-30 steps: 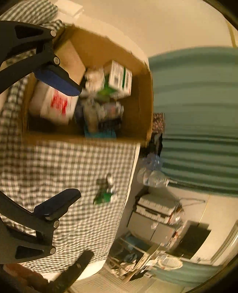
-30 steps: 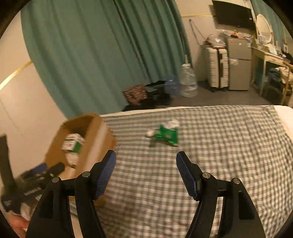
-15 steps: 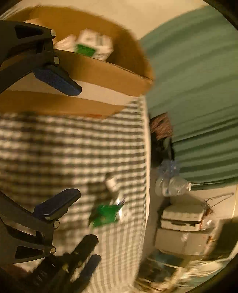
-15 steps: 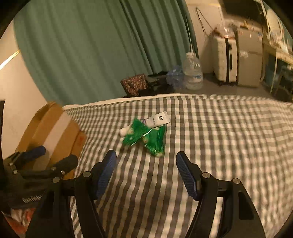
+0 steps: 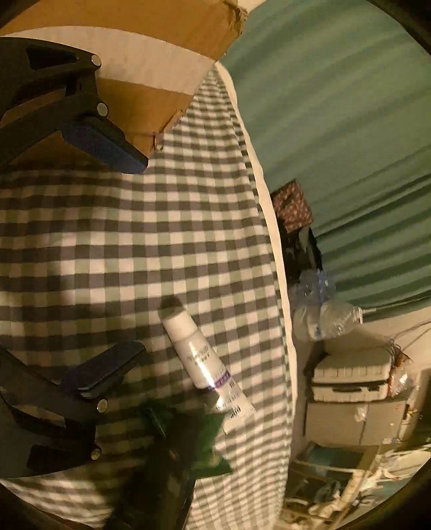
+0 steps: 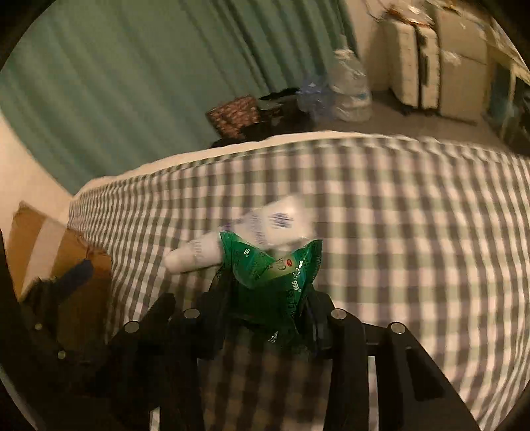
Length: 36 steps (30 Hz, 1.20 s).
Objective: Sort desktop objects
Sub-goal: 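Grasp the green snack packet with the right gripper while the left gripper grasps the white tube, then carry the tube and snack packet to the cardboard box and release both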
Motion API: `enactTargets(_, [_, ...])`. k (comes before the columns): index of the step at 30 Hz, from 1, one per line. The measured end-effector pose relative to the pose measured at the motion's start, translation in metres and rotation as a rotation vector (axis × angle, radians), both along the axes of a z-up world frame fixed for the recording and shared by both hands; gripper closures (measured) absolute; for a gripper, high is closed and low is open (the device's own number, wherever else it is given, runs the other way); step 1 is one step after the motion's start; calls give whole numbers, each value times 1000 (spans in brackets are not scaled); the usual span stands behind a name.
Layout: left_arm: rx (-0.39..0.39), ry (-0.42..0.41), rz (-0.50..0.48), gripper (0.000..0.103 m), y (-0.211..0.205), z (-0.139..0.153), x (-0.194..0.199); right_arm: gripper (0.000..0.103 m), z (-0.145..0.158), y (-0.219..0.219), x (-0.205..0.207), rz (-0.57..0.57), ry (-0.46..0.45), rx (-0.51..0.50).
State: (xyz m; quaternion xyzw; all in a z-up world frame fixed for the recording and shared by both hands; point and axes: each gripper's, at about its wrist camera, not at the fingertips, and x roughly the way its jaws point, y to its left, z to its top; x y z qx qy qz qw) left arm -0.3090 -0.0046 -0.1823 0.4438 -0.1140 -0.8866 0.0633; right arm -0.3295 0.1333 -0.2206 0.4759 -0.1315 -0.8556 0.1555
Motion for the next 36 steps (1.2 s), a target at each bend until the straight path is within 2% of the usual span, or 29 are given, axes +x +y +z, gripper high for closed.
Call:
enactTargets(1, [17, 3, -11, 0, 1, 3, 0, 66, 1, 17, 3, -54, -20, -46])
enactTargets(2, [34, 7, -26, 0, 5, 7, -2, 66, 2, 28, 5, -78, -27, -51])
enactTargets(6, [95, 50, -122, 0, 30, 20, -16, 66, 11, 73, 29, -175, -18, 27])
enactTargets(8, [117, 47, -193, 0, 41, 13, -26, 65, 15, 96, 38, -231, -13, 11])
enactTargets(9, [125, 15, -233, 4, 47, 2, -35, 65, 17, 107, 41, -249, -14, -7])
enactTargets(10, [125, -22, -247, 13, 49, -6, -40, 65, 19, 113, 42, -258, -16, -19])
enactTargets(11, [124, -93, -268, 34, 53, -18, -46, 64, 20, 118, 43, -266, -15, -27])
enactTargets(13, [153, -80, -315, 60, 56, -15, -42, 64, 21, 123, 44, -271, -14, -32])
enactTargets(14, [138, -101, -329, 77, 60, -14, -40, 64, 19, 124, 44, -270, -19, -31])
enactTargets(15, [118, -115, -330, 81, 63, -12, -38, 64, 19, 126, 43, -267, -24, -33])
enactTargets(17, [89, -131, -338, 81, 67, -8, -31, 64, 18, 126, 41, -258, -30, -48])
enactTargets(19, [93, -142, -328, 81, 64, -2, -20, 64, 20, 125, 43, -249, -30, -51])
enactTargets(21, [167, -162, -302, 81, 57, 7, -7, 64, 28, 120, 49, -236, -22, -44])
enactTargets(24, [222, -141, -266, 82, 39, 26, 28, 64, 40, 119, 72, -224, -3, -22])
enactTargets(27, [256, -102, -263, 83, 32, 57, 62, 64, 50, 123, 99, -227, 3, -28])
enactTargets(29, [282, -92, -229, 83, 25, 82, 84, 64, 64, 122, 125, -220, 18, -35])
enactTargets(31, [355, -75, -166, 83, 8, 107, 108, 64, 77, 111, 146, -194, 38, -36])
enactTargets(33, [415, -55, -159, 83, -5, 127, 124, 64, 96, 97, 167, -171, 62, -26])
enactTargets(36, [340, 45, -159, 83, -34, 169, 152, 64, 130, 72, 192, -126, 122, -34])
